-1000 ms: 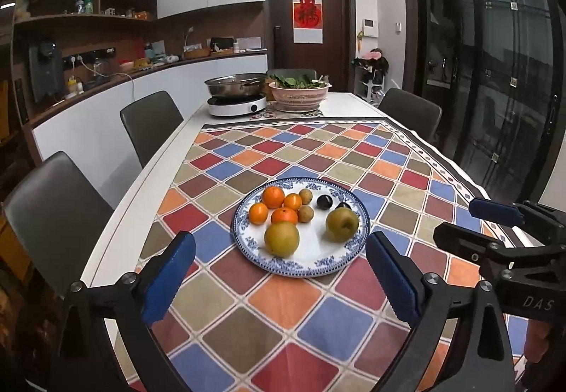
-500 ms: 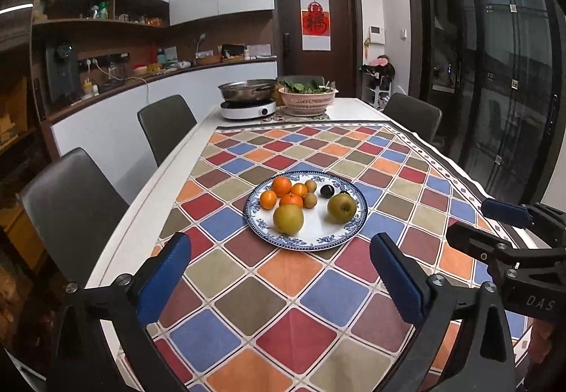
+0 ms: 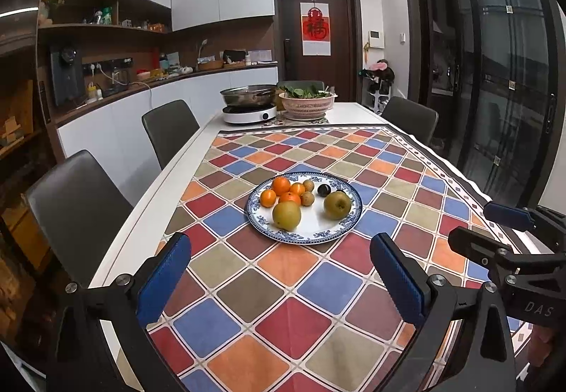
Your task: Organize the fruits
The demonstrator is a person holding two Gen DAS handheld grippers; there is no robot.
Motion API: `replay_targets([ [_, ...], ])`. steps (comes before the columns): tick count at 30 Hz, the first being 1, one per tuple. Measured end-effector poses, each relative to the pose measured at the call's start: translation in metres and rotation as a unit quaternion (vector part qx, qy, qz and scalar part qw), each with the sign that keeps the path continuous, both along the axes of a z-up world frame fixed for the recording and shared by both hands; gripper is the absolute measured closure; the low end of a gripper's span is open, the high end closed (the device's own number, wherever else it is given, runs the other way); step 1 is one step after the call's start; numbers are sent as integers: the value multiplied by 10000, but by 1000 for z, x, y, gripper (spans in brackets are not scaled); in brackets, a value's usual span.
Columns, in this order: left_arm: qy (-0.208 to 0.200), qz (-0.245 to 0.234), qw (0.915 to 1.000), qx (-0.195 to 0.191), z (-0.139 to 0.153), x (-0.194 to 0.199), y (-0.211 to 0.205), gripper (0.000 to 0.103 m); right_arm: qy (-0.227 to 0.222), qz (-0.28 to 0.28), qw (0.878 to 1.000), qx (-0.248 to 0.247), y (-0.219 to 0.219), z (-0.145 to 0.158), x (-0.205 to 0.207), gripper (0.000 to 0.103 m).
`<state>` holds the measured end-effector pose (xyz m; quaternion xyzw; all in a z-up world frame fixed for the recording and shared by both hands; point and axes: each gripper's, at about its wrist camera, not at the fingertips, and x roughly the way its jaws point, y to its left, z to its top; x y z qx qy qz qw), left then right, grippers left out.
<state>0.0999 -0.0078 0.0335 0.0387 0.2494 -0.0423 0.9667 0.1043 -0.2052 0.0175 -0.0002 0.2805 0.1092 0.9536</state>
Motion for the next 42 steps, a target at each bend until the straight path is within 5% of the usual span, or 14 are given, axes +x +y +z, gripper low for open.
replay_targets([
  [42,-44,-57,10000,-56,8,-22,1,0,-174,-37,9998,2,0,14,-16,32],
])
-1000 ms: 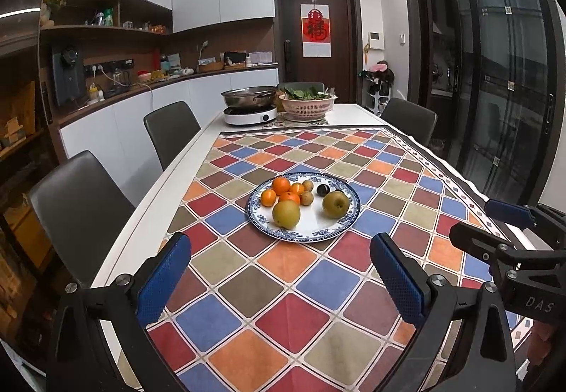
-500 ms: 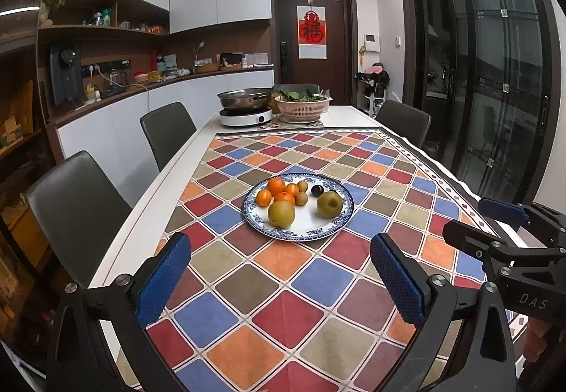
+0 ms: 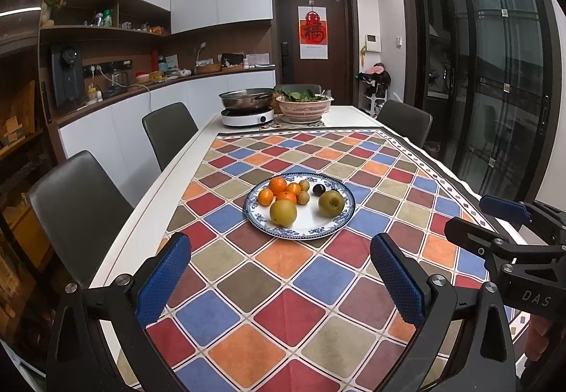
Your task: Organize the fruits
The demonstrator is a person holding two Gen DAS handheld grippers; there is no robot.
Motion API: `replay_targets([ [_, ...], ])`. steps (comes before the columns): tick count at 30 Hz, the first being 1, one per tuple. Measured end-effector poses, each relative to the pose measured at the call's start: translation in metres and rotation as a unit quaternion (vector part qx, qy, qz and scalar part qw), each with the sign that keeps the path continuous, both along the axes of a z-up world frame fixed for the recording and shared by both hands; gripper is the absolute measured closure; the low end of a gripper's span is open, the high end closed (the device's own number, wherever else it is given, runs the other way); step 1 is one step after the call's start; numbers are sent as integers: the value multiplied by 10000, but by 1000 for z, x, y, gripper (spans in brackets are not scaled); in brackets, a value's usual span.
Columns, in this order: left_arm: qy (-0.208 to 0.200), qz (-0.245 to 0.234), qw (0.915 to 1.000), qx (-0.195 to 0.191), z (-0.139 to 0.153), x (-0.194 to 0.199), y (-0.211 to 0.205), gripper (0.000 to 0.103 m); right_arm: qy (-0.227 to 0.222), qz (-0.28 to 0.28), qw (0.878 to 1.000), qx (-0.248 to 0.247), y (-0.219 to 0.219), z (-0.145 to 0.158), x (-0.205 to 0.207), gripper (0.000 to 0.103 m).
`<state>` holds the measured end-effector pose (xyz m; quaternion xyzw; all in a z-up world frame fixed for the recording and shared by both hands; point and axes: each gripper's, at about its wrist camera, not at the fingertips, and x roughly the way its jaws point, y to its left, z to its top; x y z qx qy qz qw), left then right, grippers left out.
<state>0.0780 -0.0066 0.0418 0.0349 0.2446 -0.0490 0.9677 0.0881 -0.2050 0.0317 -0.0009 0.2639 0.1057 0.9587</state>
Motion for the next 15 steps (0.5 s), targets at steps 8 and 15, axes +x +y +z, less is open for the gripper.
replay_targets([
  [8,9,30,10000,-30,-3,-1,2,0,10,2,10000,3,1,0,-1,32],
  [15,40,69,10000,-39,-5,0,3,0,18,4,10000,-8,3,-2,-1,32],
])
